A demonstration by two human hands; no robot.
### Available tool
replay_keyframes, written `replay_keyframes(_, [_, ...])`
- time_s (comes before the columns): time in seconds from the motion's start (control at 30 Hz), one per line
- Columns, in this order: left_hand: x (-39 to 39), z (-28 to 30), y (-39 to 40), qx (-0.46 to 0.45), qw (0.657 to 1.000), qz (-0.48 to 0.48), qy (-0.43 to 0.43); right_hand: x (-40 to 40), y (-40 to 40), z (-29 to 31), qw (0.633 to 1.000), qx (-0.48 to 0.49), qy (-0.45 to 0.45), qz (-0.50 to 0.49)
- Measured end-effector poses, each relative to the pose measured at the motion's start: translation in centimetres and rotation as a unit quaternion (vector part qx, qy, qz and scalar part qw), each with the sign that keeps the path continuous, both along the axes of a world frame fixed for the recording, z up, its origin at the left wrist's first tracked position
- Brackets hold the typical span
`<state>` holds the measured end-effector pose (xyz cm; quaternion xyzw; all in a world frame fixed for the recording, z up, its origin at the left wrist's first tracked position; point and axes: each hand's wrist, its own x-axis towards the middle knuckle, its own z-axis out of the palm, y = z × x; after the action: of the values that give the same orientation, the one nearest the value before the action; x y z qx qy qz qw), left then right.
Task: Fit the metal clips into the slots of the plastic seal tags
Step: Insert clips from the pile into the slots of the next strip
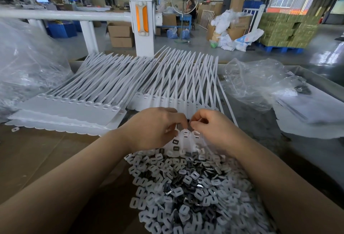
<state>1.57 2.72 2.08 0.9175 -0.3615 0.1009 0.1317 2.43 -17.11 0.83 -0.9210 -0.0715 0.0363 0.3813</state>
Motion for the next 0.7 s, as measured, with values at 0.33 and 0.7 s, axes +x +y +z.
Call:
replay_keyframes(0.33, [0.0, 0.2, -0.2, 0.040, 0.999, -0.001, 0.003, 0.2, -0.2, 0.0, 1.000, 0.005, 0.006, 0.011])
replay_keyframes(0.7, [-0.3, 1.0, -0.7, 0.098, 0.994, -0.034, -0.033, 0.1, -0.1, -0.1, 1.000, 0.004, -0.006, 0.013])
